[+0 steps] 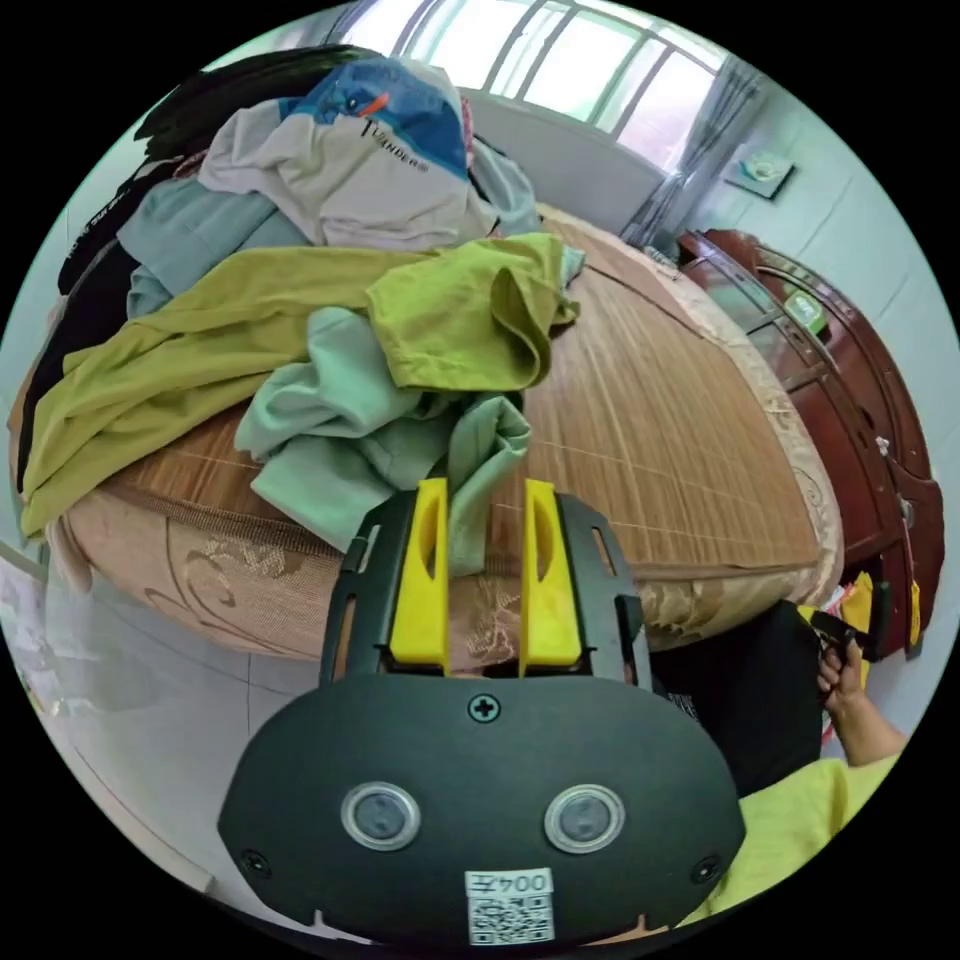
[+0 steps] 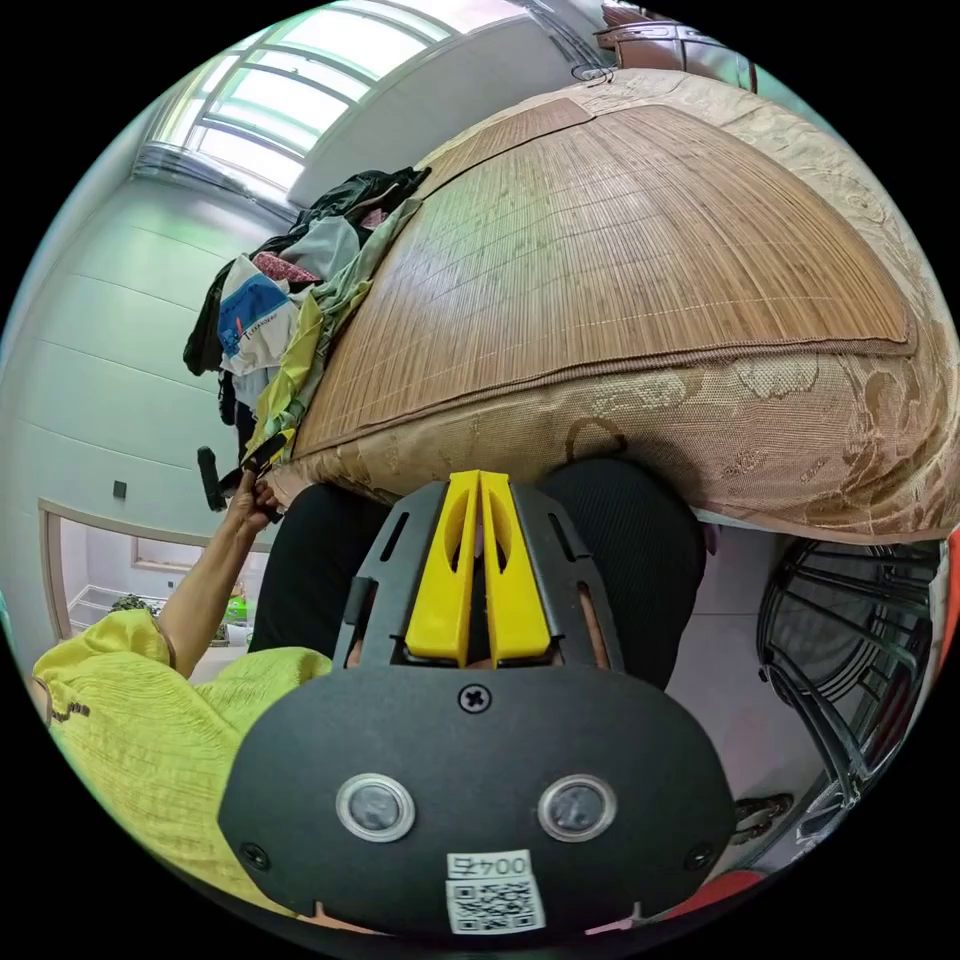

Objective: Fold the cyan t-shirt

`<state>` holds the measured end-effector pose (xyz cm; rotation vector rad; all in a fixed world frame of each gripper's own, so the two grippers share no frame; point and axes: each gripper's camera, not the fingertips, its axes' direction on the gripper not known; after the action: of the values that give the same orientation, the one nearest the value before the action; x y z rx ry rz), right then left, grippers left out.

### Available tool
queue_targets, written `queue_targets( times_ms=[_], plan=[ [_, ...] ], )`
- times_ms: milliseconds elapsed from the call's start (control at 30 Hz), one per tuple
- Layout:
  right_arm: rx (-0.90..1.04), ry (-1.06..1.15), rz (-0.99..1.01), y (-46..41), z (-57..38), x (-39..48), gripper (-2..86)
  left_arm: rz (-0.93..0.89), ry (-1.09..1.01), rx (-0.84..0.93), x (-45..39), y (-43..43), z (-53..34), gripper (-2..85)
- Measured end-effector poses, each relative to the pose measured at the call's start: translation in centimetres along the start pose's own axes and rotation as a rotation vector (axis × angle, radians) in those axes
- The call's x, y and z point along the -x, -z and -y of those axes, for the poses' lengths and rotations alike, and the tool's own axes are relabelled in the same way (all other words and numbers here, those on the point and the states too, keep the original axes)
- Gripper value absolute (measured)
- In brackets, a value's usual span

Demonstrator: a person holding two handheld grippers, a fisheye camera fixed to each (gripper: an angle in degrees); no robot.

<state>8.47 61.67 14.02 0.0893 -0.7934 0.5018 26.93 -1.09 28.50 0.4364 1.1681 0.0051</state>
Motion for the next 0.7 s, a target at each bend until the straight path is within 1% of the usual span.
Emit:
queue_targets(
  times_ms=[33, 67, 133, 167, 233, 267, 333, 367, 400, 433, 467, 533, 600, 700],
  plan=[
    [0.001, -0.002, -0.001, -0.3, 0.0, -0.5, -0.7, -0.033, 0.033, 0.007, -0.2, 1.8, 0.7, 4.3],
    [0.002, -0.002, -0.007, -0.9, -0.1, -1.3, -0.7, -0.063, 0.049, 0.002, -0.3, 2.8, 1.1, 3.9],
    [0.003, 0.004, -0.013, -1.6, -0.3, -2.5, -0.7, -0.268, 0.094, -0.046, -0.8, 8.2, 2.7, 2.9],
    [0.002, 0.006, -0.013, -2.1, -0.4, -3.4, -0.7, -0.319, 0.096, -0.055, -1.1, 9.6, 3.2, 2.7],
    [-0.003, 0.001, -0.007, -2.7, -0.6, -4.8, -0.7, -0.51, 0.106, -0.078, -2.5, 15.2, 5.6, 2.3],
    [-0.006, -0.007, -0.003, -3.1, -0.7, -5.8, -0.7, -0.569, 0.114, -0.086, -2.9, 16.5, 6.4, 2.2],
    [-0.011, -0.017, 0.01, -3.6, -0.9, -7.2, -0.7, -0.846, 0.156, -0.113, -4.7, 21.4, 9.8, 2.0],
    [-0.014, -0.024, 0.014, -4.0, -1.1, -8.1, -0.7, -0.917, 0.161, -0.118, -5.4, 22.6, 10.8, 1.9],
    [-0.018, -0.028, 0.019, -4.4, -1.2, -8.8, -0.7, -1.038, 0.154, -0.128, -7.2, 25.1, 12.8, 1.9],
    [-0.021, -0.03, 0.021, -4.5, -1.3, -9.2, -0.7, -1.106, 0.111, -0.148, -9.4, 28.4, 15.0, 1.8],
    [-0.029, -0.033, 0.023, -4.8, -1.6, -9.9, -0.7, -1.115, 0.08, -0.157, -10.8, 30.2, 16.1, 1.8],
    [-0.044, -0.038, 0.031, -5.2, -2.0, -10.8, -0.7, -1.06, -0.082, -0.198, -16.9, 38.3, 19.8, 1.7],
    [-0.073, -0.048, 0.051, -5.6, -2.7, -12.1, -0.7, -1.05, -0.18, -0.248, -21.4, 43.9, 21.2, 1.7],
    [-0.113, -0.072, 0.083, -6.2, -3.5, -13.6, -0.7, -1.133, -0.349, -0.335, -28.0, 51.1, 21.0, 1.7]
  ],
)
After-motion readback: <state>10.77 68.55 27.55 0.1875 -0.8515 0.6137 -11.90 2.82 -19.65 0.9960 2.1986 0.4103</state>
